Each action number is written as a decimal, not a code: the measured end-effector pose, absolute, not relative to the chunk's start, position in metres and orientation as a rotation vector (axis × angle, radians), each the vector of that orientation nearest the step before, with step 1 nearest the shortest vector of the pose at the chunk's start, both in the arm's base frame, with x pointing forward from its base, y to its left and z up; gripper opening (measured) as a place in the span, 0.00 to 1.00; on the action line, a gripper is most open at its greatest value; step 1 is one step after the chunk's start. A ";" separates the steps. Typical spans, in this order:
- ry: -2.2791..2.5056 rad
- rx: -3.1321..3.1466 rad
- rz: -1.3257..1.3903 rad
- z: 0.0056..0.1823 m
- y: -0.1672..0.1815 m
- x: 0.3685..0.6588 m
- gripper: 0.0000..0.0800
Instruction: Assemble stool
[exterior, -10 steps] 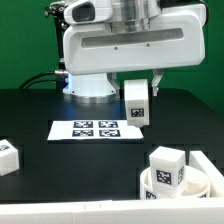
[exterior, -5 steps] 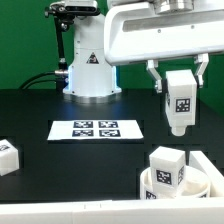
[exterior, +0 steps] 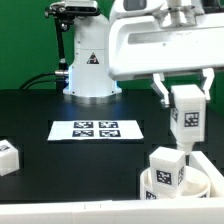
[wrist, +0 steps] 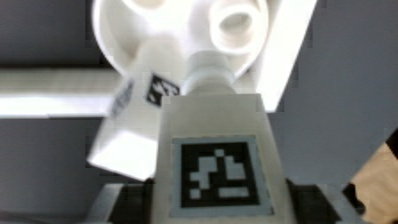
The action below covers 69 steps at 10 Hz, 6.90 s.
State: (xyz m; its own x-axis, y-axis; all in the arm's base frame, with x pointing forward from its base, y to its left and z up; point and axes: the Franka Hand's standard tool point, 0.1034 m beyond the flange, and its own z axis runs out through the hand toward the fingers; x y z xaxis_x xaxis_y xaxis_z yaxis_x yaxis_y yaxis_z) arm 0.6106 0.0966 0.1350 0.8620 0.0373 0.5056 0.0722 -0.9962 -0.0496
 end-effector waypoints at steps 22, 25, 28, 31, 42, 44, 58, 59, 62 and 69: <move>-0.125 -2.952 -0.858 0.082 0.119 0.597 0.42; -0.105 -2.950 -0.869 0.082 0.119 0.597 0.42; -0.109 -2.954 -0.862 0.082 0.119 0.597 0.65; 0.061 -2.967 -0.696 0.092 0.118 0.604 0.80; 0.534 -2.954 -0.022 0.081 0.118 0.605 0.81; 0.550 -2.950 -0.021 0.081 0.118 0.605 0.64; 2.311 -1.792 0.131 0.081 0.123 0.614 0.42; 2.443 -1.615 0.144 0.082 0.125 0.613 0.42; 2.439 -1.618 0.101 0.081 0.132 0.613 0.54; 1.667 -2.423 0.071 0.095 0.138 0.609 0.81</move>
Offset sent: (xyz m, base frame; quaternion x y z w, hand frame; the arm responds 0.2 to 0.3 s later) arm 0.0000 0.0000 0.0000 0.0000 0.0000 0.0000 1.0000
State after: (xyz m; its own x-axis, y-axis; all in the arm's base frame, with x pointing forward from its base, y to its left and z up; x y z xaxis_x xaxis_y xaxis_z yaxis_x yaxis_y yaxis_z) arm 0.6089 0.1375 0.0953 0.3629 -0.9194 -0.1518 -0.9290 -0.3442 -0.1360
